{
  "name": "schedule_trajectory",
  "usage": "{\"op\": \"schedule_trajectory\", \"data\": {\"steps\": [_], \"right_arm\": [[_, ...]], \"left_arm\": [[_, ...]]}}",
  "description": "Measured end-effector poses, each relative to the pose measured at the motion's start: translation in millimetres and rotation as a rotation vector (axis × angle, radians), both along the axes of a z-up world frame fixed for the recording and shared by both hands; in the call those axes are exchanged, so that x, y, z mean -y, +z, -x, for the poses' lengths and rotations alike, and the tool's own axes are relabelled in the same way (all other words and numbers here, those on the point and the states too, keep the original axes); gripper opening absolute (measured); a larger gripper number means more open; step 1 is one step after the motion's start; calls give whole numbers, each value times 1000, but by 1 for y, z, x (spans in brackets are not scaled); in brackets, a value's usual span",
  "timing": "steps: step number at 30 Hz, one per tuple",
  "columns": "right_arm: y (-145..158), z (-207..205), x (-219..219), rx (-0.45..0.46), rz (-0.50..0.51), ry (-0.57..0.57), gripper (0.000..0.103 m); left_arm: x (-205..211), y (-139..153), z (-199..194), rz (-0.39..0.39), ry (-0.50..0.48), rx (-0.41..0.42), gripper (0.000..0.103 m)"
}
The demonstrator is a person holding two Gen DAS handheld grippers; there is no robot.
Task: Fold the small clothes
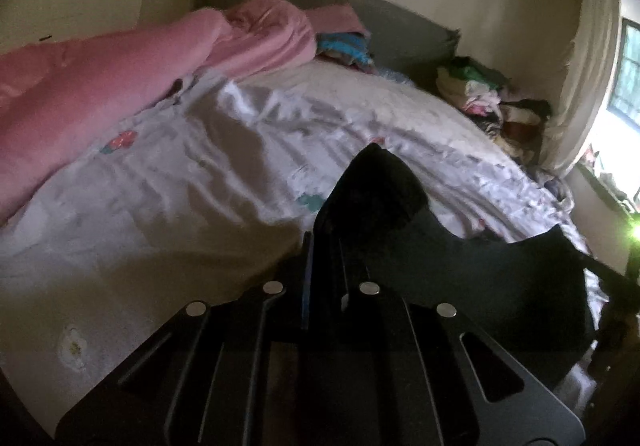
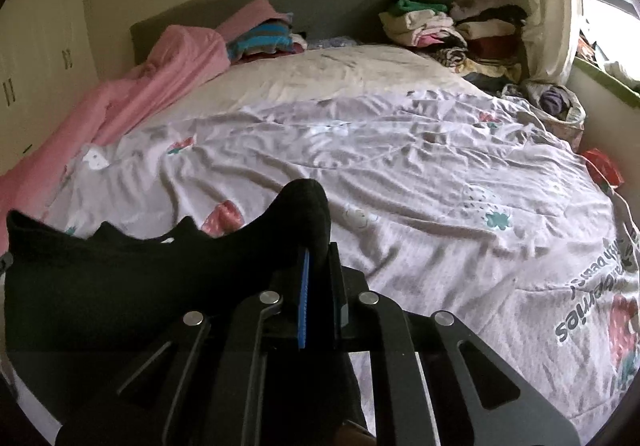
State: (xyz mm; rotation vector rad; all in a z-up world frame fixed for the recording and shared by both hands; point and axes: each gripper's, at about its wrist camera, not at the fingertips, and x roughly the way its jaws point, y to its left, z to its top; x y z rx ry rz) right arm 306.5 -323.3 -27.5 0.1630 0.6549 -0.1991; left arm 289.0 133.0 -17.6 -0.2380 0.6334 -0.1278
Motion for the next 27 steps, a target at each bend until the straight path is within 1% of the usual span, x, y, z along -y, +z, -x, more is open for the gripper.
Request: {"op": "schedule_trajectory", "data": {"steps": [2, 5, 9, 11, 14, 16, 17, 18, 19, 20, 24, 26, 27], "right_arm": [[-6, -3, 2, -16, -8, -15, 8], [-20, -7, 4, -48, -13, -38, 8], [-37, -8, 10, -95, -49, -76, 8], [-41, -6, 10, -108, -48, -91, 9], [-43, -3, 10, -118, -42, -98, 12], [-43, 3, 8, -121, -39, -101, 21], [-42, 5, 7, -124, -29, -106, 24], [-42, 9, 6, -130, -17, -104, 28], [-43, 11, 4, -140, -5, -100, 31], [-43, 14, 3, -147, 7, -100, 33], [-38, 30, 1, -141, 25, -102, 43], [-36, 38, -1, -132, 23, -95, 45], [-34, 43, -2, -126, 24, -92, 47]], "left_arm": [[-7, -16, -10, 12, 27, -65, 1], [-16, -34, -18, 39, 40, -130, 2], [-12, -35, -14, 21, 36, -143, 3], [-8, -36, -11, 6, 28, -158, 4], [-3, -33, -7, -32, 26, -156, 6], [0, -32, -6, -45, 18, -157, 7], [2, -31, -4, -57, 13, -155, 9], [6, -30, -2, -73, 6, -155, 13], [9, -30, 0, -89, -1, -159, 20], [11, -29, 2, -102, -5, -162, 23], [22, -27, 12, -148, -31, -158, 27], [26, -25, 17, -155, -43, -157, 33], [28, -25, 20, -159, -46, -156, 34]]}}
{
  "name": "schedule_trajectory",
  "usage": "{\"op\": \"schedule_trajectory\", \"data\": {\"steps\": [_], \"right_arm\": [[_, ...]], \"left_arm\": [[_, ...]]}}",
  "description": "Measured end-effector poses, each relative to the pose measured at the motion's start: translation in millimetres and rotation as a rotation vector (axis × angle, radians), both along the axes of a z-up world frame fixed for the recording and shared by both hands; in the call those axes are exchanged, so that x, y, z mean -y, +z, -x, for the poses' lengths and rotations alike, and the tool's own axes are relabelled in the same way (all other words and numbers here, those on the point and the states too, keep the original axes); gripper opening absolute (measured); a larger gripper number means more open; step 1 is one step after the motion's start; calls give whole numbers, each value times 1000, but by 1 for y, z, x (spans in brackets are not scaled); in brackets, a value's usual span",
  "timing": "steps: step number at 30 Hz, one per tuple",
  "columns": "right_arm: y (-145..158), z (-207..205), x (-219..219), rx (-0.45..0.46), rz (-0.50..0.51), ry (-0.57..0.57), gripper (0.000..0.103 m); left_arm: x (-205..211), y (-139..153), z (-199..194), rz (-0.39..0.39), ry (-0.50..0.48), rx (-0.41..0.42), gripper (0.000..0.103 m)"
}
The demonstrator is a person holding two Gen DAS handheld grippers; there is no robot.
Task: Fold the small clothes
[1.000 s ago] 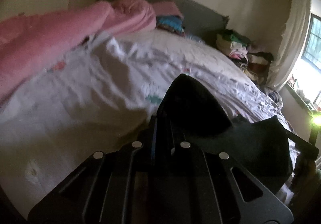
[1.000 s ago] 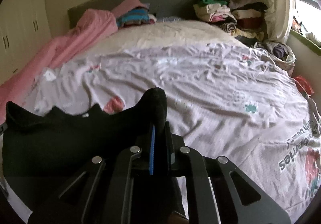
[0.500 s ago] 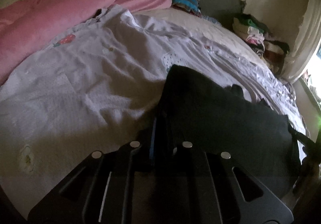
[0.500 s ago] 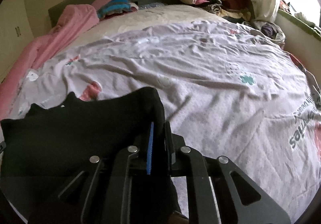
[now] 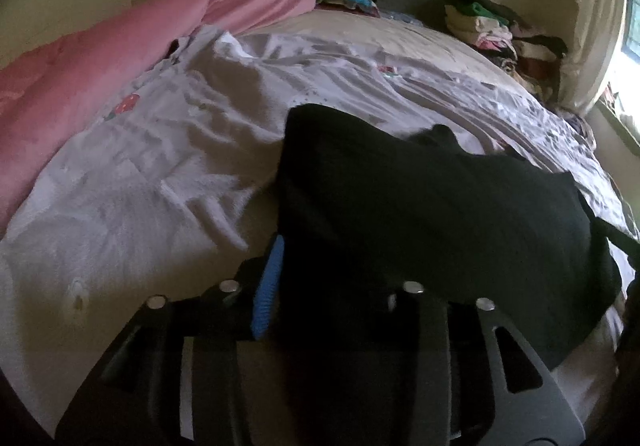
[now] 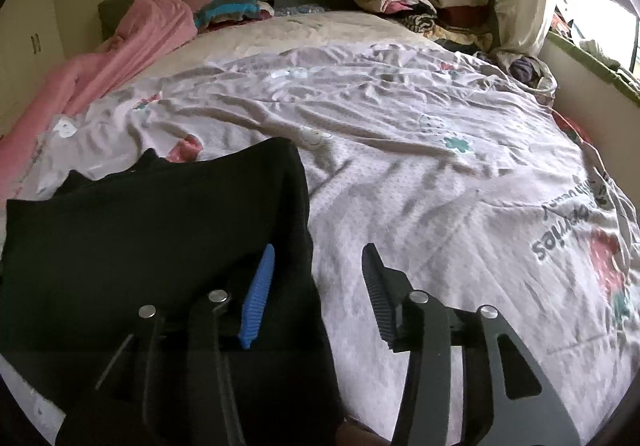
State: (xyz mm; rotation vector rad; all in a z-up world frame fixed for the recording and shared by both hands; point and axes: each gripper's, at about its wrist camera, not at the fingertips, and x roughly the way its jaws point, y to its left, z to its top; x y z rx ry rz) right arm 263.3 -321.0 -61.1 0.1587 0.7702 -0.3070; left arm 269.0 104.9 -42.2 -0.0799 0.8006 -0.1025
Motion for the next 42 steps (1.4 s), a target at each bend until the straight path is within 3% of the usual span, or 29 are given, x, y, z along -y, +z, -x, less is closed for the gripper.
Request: {"op": "schedule_trajectory", "data": {"steps": [15, 25, 33, 35, 37, 39, 42], "right_arm": [[13, 55, -43, 32, 31, 136, 51], [-7, 66, -46, -43, -4, 148, 51], [-8, 76, -48, -45, 5, 141, 51], [-5, 79, -49, -34, 5, 145, 55], [-2, 82, -49, -20, -8, 150, 73], [1, 86, -51, -4, -4, 147, 80], [6, 90, -53, 14, -4, 156, 88]], "left_arm": [[10, 7, 32, 20, -17, -2, 43], [19, -8, 41, -4, -27, -71, 47], [6, -13, 47, 77, -5, -96, 50], [5, -12, 51, 71, 5, -89, 63], [-1, -10, 56, 83, 9, -84, 68], [-4, -9, 60, 90, 10, -78, 70], [-6, -7, 66, 81, 13, -61, 85]]}}
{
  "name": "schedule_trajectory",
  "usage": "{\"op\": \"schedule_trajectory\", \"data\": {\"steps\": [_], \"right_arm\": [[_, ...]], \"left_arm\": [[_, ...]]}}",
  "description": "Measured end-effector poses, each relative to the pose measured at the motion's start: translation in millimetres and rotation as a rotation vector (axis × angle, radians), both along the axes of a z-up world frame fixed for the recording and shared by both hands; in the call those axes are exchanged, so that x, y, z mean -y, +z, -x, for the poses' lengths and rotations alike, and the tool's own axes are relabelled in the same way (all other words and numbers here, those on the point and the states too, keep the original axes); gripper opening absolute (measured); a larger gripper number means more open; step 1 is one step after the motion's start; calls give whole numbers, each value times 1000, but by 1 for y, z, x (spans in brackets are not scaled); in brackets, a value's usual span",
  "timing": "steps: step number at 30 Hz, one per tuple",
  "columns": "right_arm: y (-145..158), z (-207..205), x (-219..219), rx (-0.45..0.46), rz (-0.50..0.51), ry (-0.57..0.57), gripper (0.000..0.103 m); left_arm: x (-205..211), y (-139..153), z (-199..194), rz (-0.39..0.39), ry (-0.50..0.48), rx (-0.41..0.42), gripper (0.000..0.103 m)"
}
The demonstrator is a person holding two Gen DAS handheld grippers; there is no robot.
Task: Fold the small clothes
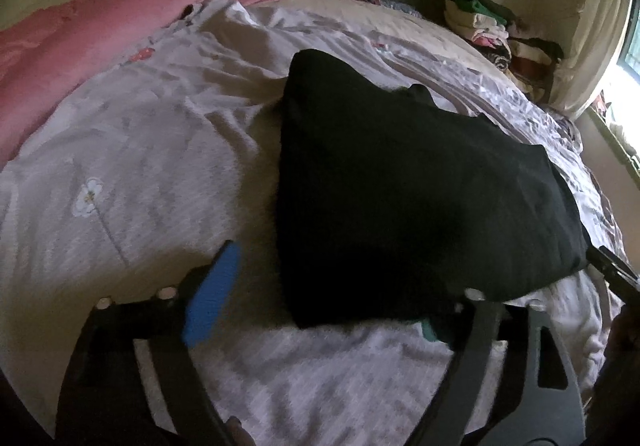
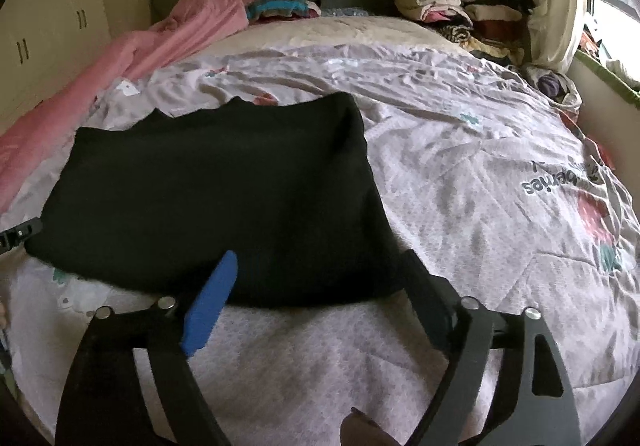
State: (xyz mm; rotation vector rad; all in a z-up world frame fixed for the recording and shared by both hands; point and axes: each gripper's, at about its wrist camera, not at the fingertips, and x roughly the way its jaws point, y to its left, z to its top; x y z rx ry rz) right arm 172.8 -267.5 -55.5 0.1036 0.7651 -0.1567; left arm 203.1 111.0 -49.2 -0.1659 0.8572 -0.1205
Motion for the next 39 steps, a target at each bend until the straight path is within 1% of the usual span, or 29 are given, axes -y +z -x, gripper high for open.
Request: {"op": "schedule_trajectory", "data": {"steps": [1, 3, 5, 9, 13, 20, 25, 29, 34, 36, 39], "right_arm": [[1, 1, -1, 6, 0, 2, 90], [5, 4, -4, 18, 4, 8, 93], [8, 6, -8, 26, 10, 12, 96], [13, 8, -23, 36, 26, 46, 96], [18, 7, -44, 47, 45, 96, 97], [19, 0, -101, 54, 108, 230, 97], [13, -8, -147, 53, 162, 355, 98], [7, -15, -182, 50, 213, 447, 98], [-5, -27, -220, 32, 277, 542, 98], [-10, -32, -233, 26, 300, 582, 98], [-18, -39, -253, 27, 363, 625, 98]], "left_arm": [[0, 1, 2, -6, 3, 6, 91], [1, 4, 5, -7, 5, 23, 93], [1, 6, 7, -3, 2, 34, 93], [0, 9, 10, -3, 0, 49, 93], [-5, 10, 10, -12, 21, 51, 93], [-26, 10, 6, 2, 76, 31, 93], [-39, 9, 2, 22, 105, 14, 93], [-43, 12, -5, -1, 120, 8, 93], [-48, 20, -18, 3, 123, -4, 93], [-48, 26, -24, -15, 125, -4, 93], [-47, 34, -32, -35, 123, 0, 93]]}}
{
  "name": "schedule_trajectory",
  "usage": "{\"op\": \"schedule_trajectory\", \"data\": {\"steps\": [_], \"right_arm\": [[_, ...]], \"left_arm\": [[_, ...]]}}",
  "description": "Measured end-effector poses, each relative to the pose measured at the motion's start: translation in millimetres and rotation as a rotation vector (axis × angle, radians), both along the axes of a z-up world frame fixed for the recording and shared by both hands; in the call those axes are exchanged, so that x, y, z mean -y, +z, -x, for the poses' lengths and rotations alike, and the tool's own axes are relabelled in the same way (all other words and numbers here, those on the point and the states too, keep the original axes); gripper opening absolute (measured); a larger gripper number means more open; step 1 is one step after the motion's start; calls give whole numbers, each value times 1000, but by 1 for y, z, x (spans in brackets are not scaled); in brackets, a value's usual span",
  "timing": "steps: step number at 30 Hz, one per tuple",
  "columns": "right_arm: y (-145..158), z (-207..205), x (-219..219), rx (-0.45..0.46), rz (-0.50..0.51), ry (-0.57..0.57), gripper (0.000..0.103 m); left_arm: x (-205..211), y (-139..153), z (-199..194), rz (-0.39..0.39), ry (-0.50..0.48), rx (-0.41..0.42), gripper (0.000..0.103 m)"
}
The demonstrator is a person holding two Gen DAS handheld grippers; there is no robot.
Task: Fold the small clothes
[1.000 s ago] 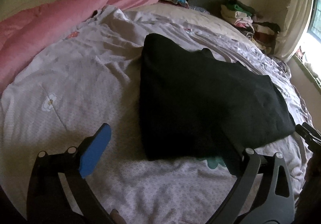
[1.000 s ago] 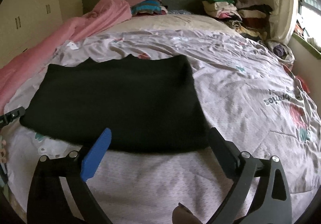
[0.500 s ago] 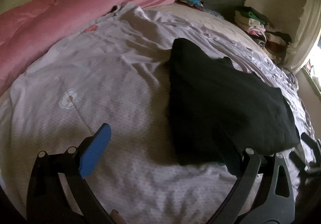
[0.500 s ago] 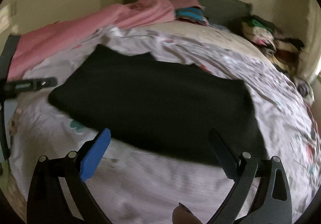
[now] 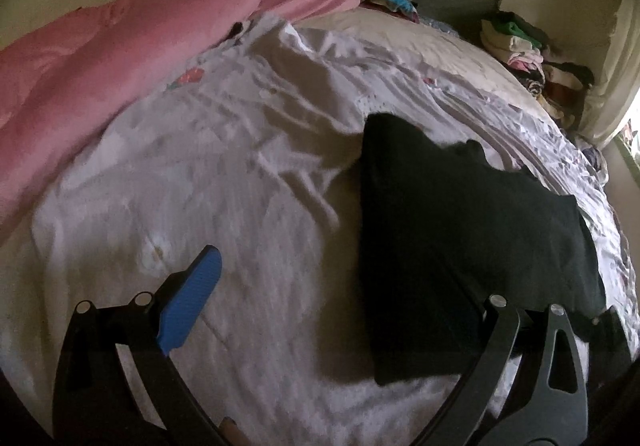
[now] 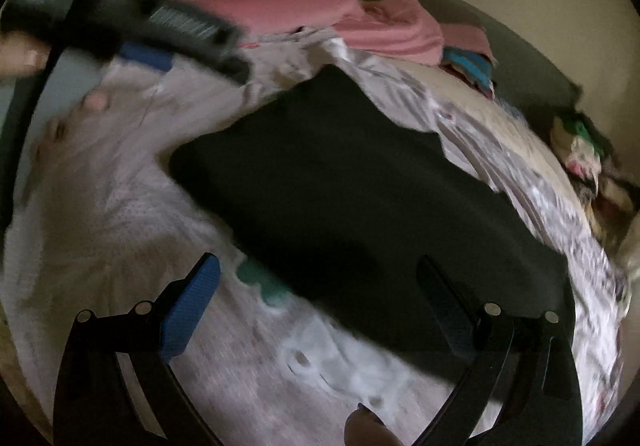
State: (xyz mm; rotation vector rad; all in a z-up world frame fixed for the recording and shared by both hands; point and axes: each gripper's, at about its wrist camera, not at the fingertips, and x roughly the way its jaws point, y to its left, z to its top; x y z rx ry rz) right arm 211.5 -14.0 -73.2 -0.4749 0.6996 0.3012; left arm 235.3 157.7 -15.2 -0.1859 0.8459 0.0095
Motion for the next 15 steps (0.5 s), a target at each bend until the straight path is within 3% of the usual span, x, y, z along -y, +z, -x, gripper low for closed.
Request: {"op": "schedule_trajectory", "data": {"steps": [5, 15], "right_arm": [[-15, -8, -24, 16, 100, 36, 98], [-21, -39, -46, 47, 155, 17, 97]], "left_arm": [[1, 7, -15, -8, -5, -3, 93], [5, -12, -42, 13, -19, -68, 93]]}}
